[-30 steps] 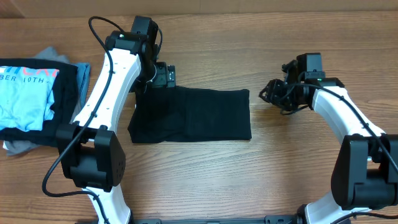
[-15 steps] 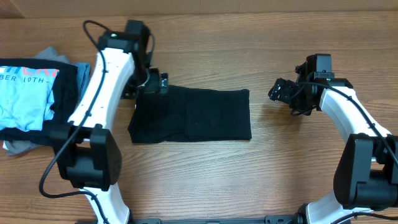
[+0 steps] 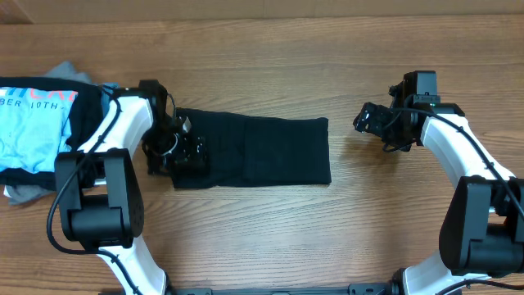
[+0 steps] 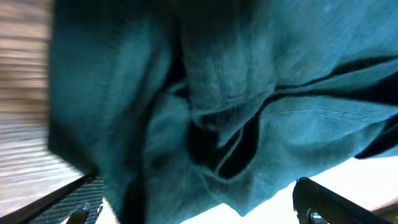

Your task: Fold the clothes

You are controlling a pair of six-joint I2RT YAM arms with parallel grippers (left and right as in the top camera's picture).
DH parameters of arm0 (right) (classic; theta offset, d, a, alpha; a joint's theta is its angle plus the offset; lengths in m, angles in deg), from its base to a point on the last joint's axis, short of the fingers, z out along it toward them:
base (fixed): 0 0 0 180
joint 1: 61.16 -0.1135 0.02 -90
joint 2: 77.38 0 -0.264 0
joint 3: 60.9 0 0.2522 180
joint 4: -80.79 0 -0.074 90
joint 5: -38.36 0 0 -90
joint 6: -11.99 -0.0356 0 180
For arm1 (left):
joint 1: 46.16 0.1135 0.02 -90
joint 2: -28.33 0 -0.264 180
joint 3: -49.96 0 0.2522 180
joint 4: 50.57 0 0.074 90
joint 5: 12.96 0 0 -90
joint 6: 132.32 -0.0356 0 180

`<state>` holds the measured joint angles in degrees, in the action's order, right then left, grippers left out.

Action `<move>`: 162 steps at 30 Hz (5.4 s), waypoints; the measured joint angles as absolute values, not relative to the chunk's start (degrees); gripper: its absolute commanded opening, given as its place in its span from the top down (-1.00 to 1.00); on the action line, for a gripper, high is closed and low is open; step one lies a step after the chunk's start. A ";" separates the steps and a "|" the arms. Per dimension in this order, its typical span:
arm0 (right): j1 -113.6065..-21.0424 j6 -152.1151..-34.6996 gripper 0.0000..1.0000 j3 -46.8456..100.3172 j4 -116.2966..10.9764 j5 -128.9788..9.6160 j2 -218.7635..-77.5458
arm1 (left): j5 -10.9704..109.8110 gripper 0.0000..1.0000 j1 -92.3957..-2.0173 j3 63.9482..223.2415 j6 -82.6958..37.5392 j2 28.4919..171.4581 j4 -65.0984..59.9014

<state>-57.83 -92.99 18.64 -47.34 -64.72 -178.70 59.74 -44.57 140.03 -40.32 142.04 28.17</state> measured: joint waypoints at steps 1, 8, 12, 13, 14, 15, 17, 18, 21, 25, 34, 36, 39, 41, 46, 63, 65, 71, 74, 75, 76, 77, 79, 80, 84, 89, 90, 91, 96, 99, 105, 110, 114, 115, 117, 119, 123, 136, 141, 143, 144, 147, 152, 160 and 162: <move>-57.83 -92.97 -0.89 18.64 -47.34 -64.72 -178.70 | 59.54 -1.00 -44.55 139.31 -40.66 142.04 27.49; -57.83 -92.99 -0.89 18.64 -47.64 -64.72 -178.70 | 58.86 -1.00 -44.66 136.16 -40.12 141.14 23.92; -57.83 -92.99 -0.89 18.64 -47.97 -64.74 -178.70 | 59.23 -1.00 -44.66 135.73 -39.31 140.81 23.25; -57.83 -92.99 -0.89 18.64 -48.04 -64.74 -178.70 | 59.43 -1.00 -44.66 135.75 -39.31 140.81 23.33; -57.83 -92.97 -0.89 18.64 -48.15 -64.74 -178.70 | 59.56 -1.00 -44.73 135.81 -39.33 140.81 23.55; -57.83 -92.97 -0.89 18.64 -48.39 -64.74 -178.70 | 59.69 -1.00 -44.79 135.99 -39.33 140.81 23.88; -57.83 -92.97 -0.89 18.64 -48.45 -64.85 -178.70 | 60.85 -1.00 -44.81 136.80 -39.33 141.03 26.15; -57.83 -92.99 -0.89 18.64 -48.52 -64.98 -178.70 | 61.35 -1.00 -44.81 137.28 -39.35 141.21 27.29; -57.83 -92.97 -0.89 18.64 -48.58 -65.38 -178.70 | 62.93 -1.00 -44.81 141.63 -39.33 141.80 32.08; -57.83 -92.97 -0.90 18.64 -48.56 -65.66 -178.70 | 64.61 -1.00 -44.81 148.84 -39.29 141.86 34.04; -57.83 -92.99 -0.91 18.64 -48.71 -65.86 -178.70 | 67.91 -1.00 -44.81 143.70 -37.63 141.86 26.66; -57.83 -92.97 -0.91 18.64 -48.76 -65.86 -178.70 | 68.44 -1.00 -44.81 140.43 -36.91 141.89 24.76; -57.83 -92.99 -0.91 18.64 -48.82 -65.83 -178.70 | 68.98 -1.00 -44.81 138.26 -36.47 141.89 23.27; -57.83 -92.99 -0.91 18.64 -48.85 -65.86 -178.70 | 69.20 -1.00 -44.81 137.87 -36.45 141.89 23.18; -57.83 -92.97 -0.91 18.64 -48.89 -65.86 -178.70 | 69.59 -1.00 -44.84 136.47 -36.03 141.38 21.59; -57.83 -93.01 -0.91 18.64 -49.39 -65.88 -178.70 | 67.56 -0.04 -44.55 134.13 -34.98 139.87 19.14; -57.83 -92.99 -0.91 18.64 -49.39 -65.86 -178.70 | 67.15 -0.03 -44.55 134.00 -35.11 139.87 18.90; -57.83 -92.97 -0.91 18.64 -49.39 -65.97 -178.70 | 65.83 0.92 -44.55 133.69 -34.98 139.90 17.50; -57.83 -92.99 -0.91 18.64 -49.41 -66.05 -178.70 | 64.83 0.92 -44.62 133.58 -35.20 139.96 17.08; -57.85 -92.99 -0.91 18.64 -49.44 -66.05 -178.70 | 64.70 0.92 -44.62 133.61 -35.20 139.96 17.15; -57.83 -92.97 -0.91 18.64 -49.44 -66.05 -178.70 | 64.61 0.92 -44.62 133.61 -35.20 139.96 17.17; -57.83 -92.97 -0.90 18.64 -49.46 -66.07 -178.70 | 64.59 0.92 -44.62 133.67 -35.20 139.96 17.30; -57.83 -92.99 -0.90 18.64 -49.46 -66.07 -178.70 | 64.63 0.92 -44.62 134.17 -35.20 140.12 18.09; -57.83 -92.97 -0.90 18.64 -49.46 -66.12 -178.70 | 64.63 0.92 -44.62 134.72 -35.20 140.33 18.90; -57.83 -92.97 -0.91 18.64 -49.46 -66.23 -178.70 | 64.79 0.92 -44.62 138.59 -35.20 141.40 22.90; -57.83 -92.99 -0.91 18.64 -49.46 -66.23 -178.70 | 64.87 0.92 -44.62 146.52 -35.20 141.75 27.27; -57.83 -92.99 -0.91 18.64 -49.46 -66.23 -178.70 | 64.87 0.92 -44.64 148.21 -35.20 141.75 28.10; -57.83 -92.99 -0.91 18.64 -49.46 -66.23 -178.70 | 64.87 0.92 -44.66 149.45 -35.18 141.75 28.76; -57.85 -92.99 -0.91 18.64 -49.50 -66.23 -178.70 | 65.11 0.92 -45.34 155.46 -35.16 141.78 31.73; -57.83 -93.01 -0.91 18.64 -49.46 -66.25 -178.70 | 65.31 0.92 -46.82 158.06 -34.96 141.78 32.34; -57.83 -92.97 -0.92 18.64 -49.48 -66.23 -178.70 | 67.85 0.92 -52.27 160.84 -34.26 141.78 32.84; -57.83 -92.99 -0.92 18.64 -49.48 -66.25 -178.70 | 74.91 0.92 -58.67 162.28 -32.75 141.78 34.90; -57.83 -92.97 -0.92 18.64 -49.63 -66.23 -178.70 | 79.41 0.92 -63.96 164.47 -31.66 141.78 35.88; -57.83 -92.99 -0.92 18.64 -49.70 -66.25 -178.70 | 80.11 0.92 -65.01 165.26 -31.51 141.78 36.34; -57.83 -92.97 -0.92 18.64 -49.76 -66.23 -178.70 | 81.40 0.92 -66.63 166.81 -31.38 141.78 37.19; -57.83 -92.97 -0.92 18.64 -49.79 -66.23 -178.70 | 83.01 0.92 -68.20 168.64 -31.24 141.78 37.87; -57.83 -92.99 -0.92 18.64 -49.81 -66.23 -178.70 | 86.53 0.92 -71.96 171.90 -30.68 141.78 39.73; -57.85 -92.99 -0.91 18.64 -49.90 -66.82 -178.70 | 90.18 0.92 -81.38 172.58 -30.65 141.78 41.00; -57.83 -92.99 -0.92 18.64 -49.87 -66.86 -178.70 | 90.40 0.92 -84.44 172.58 -30.65 141.78 41.02; -57.83 -93.01 -0.92 18.64 -49.90 -66.86 -178.70 | 90.40 0.92 -85.58 172.58 -30.65 141.78 41.02; -57.83 -93.01 -0.92 18.64 -49.87 -66.86 -178.70 | 90.40 0.92 -85.79 172.58 -30.65 141.78 41.00; -57.85 -93.01 -0.92 18.64 -49.87 -66.86 -178.70 | 90.27 0.92 -86.36 172.56 -30.65 141.78 40.38; -57.85 -93.01 -0.92 18.64 -49.92 -66.86 -178.70 | 88.96 0.92 -87.13 171.13 -30.65 141.78 36.86; -57.85 -93.01 -0.92 18.64 -49.90 -66.86 -178.70 | 86.25 0.92 -90.12 170.52 -30.63 141.93 32.21; -57.83 -93.01 -0.92 18.64 -49.90 -66.86 -178.70 | 85.99 0.92 -91.04 170.50 -30.63 141.93 32.16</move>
